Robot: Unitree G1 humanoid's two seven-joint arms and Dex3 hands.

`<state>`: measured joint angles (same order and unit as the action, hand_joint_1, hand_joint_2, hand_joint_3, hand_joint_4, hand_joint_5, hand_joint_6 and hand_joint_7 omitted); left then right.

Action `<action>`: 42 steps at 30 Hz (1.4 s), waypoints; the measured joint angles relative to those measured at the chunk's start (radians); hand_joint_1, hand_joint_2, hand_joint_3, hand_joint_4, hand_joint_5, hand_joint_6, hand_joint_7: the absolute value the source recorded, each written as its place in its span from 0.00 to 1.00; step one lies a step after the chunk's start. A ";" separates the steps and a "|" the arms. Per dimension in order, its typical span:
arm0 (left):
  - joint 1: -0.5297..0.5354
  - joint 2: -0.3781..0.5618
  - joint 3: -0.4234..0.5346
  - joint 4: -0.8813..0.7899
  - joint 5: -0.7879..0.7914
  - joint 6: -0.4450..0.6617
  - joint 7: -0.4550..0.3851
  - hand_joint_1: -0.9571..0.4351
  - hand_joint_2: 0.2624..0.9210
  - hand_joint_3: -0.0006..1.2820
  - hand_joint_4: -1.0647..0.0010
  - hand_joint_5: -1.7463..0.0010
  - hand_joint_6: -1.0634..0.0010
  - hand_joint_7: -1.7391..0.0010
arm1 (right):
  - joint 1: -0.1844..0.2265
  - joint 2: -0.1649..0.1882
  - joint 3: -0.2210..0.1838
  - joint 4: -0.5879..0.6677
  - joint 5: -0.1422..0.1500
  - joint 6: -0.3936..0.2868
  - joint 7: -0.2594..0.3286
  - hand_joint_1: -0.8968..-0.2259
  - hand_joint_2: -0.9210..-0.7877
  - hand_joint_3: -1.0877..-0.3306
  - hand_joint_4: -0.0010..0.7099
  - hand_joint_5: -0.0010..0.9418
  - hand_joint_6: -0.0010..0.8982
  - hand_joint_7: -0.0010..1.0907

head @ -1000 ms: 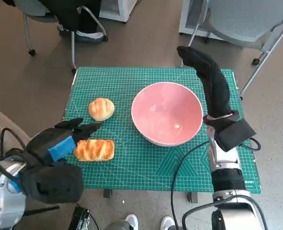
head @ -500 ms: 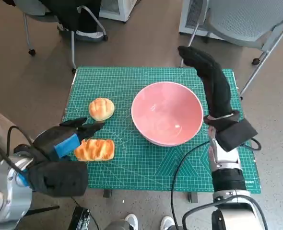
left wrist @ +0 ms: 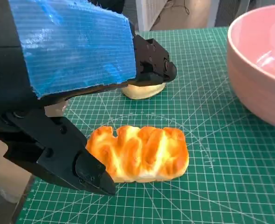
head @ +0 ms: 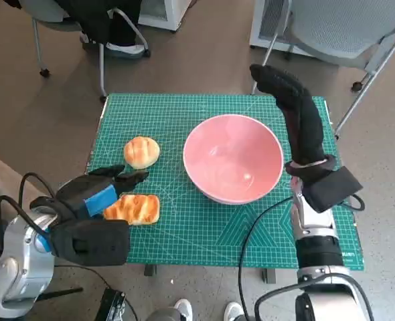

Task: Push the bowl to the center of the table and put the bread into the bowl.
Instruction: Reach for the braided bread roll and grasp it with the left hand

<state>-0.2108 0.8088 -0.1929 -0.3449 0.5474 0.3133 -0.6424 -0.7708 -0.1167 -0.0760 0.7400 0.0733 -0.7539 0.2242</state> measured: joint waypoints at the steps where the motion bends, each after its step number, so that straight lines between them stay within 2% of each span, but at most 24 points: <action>1: -0.003 -0.001 -0.004 0.005 0.003 -0.001 -0.001 0.66 0.64 0.02 0.84 1.00 0.73 1.00 | 0.000 0.000 0.000 0.000 0.000 0.000 0.000 0.25 0.00 0.30 0.25 0.00 0.09 0.28; 42: -0.081 -0.096 -0.119 0.211 0.074 -0.032 -0.015 0.58 0.65 0.01 0.84 1.00 0.73 1.00 | 0.020 -0.019 -0.003 -0.034 0.003 0.013 0.007 0.26 0.00 0.30 0.25 0.00 0.06 0.32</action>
<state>-0.2922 0.7124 -0.3117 -0.1340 0.6217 0.2817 -0.6573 -0.7513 -0.1354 -0.0787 0.7056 0.0765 -0.7405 0.2309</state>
